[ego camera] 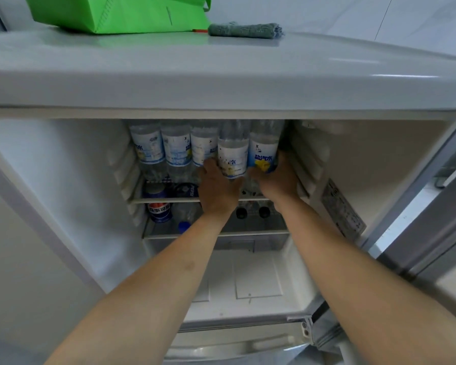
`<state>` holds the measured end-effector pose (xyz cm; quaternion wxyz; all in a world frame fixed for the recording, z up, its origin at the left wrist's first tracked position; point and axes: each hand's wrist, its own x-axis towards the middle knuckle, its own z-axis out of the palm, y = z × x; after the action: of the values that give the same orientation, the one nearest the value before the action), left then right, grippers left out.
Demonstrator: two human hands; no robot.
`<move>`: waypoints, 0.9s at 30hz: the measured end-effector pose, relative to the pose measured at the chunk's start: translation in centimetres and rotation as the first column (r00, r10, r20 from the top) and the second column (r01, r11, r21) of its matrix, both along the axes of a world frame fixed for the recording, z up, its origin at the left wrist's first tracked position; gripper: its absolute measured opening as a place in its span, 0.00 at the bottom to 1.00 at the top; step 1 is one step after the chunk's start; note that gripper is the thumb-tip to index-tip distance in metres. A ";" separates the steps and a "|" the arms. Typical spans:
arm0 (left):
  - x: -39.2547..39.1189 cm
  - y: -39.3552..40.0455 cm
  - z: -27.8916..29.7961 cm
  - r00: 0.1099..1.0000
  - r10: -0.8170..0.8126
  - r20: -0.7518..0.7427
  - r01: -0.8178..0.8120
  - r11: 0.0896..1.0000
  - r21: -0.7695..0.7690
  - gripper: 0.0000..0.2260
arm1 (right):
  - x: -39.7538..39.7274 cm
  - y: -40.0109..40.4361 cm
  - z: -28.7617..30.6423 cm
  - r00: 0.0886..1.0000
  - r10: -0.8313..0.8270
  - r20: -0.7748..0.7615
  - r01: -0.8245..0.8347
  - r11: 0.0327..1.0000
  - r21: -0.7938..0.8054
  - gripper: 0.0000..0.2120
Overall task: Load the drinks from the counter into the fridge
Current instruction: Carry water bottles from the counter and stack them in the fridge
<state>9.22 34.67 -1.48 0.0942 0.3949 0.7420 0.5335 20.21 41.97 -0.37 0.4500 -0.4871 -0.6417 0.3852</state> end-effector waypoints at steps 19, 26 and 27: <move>-1.2 -0.8 -1.2 0.982 -0.101 -0.157 0.111 0.992 0.056 0.04 | -2.2 0.5 -1.0 0.993 -0.108 -0.037 0.110 0.993 0.041 0.31; -2.7 -7.0 -3.9 0.998 -0.050 -0.024 0.055 0.963 0.263 0.09 | -1.8 -1.0 -2.5 0.981 -0.188 -0.046 0.192 0.977 0.095 0.29; -2.9 -7.9 -4.3 0.998 -0.056 0.007 0.052 0.961 0.273 0.10 | -1.6 -1.4 -2.8 0.977 -0.206 -0.059 0.211 0.972 0.103 0.27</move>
<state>6.31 26.75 -5.82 0.0589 0.4203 0.6496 0.6307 18.56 40.60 -3.12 0.5290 -0.5173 -0.5961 0.3120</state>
